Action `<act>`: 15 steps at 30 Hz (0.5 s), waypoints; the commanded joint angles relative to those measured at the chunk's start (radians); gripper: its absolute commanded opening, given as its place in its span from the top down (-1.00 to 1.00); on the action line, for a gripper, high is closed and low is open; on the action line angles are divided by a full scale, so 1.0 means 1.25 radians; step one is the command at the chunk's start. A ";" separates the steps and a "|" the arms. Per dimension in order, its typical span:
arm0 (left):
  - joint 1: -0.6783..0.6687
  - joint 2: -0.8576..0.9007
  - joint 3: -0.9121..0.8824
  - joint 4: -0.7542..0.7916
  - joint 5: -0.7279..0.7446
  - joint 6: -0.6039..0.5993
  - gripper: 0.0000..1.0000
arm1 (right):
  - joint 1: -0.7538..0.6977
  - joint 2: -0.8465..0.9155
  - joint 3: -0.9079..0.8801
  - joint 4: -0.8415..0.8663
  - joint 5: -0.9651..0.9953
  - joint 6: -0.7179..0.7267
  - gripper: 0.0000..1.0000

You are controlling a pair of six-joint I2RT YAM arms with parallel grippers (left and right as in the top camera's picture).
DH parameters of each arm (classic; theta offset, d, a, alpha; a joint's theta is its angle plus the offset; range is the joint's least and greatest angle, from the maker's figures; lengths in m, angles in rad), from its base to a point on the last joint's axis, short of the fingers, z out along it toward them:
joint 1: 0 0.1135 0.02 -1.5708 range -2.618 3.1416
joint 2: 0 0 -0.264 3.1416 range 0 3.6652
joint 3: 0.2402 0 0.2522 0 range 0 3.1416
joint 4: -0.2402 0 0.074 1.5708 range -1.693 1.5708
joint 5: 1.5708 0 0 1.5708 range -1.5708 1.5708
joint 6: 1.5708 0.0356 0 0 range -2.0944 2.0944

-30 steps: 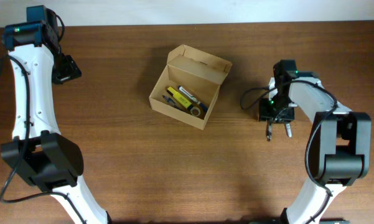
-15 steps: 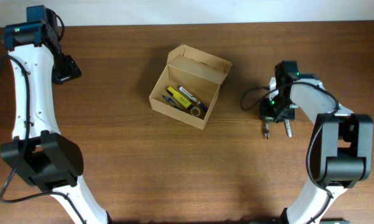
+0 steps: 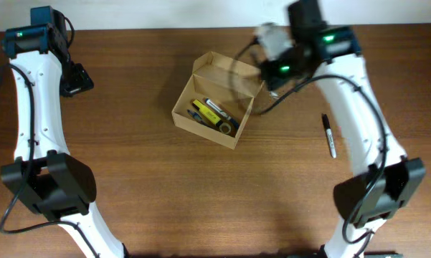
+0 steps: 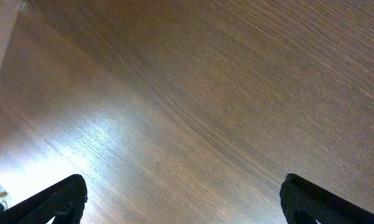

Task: Pack container
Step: 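Carry the grey marker left and release it into the box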

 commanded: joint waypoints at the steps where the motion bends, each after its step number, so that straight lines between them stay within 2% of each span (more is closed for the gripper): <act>1: 0.006 0.007 -0.004 0.000 -0.005 0.009 -0.99 | 0.099 0.003 0.009 0.034 -0.016 -0.182 0.93; 6: 0.006 0.007 -0.004 0.000 -0.005 0.009 -1.00 | 0.166 0.055 0.009 0.103 -0.016 -0.236 0.92; 15: 0.006 0.007 -0.004 0.000 -0.005 0.009 -1.00 | 0.172 0.193 0.009 0.112 -0.017 -0.203 0.92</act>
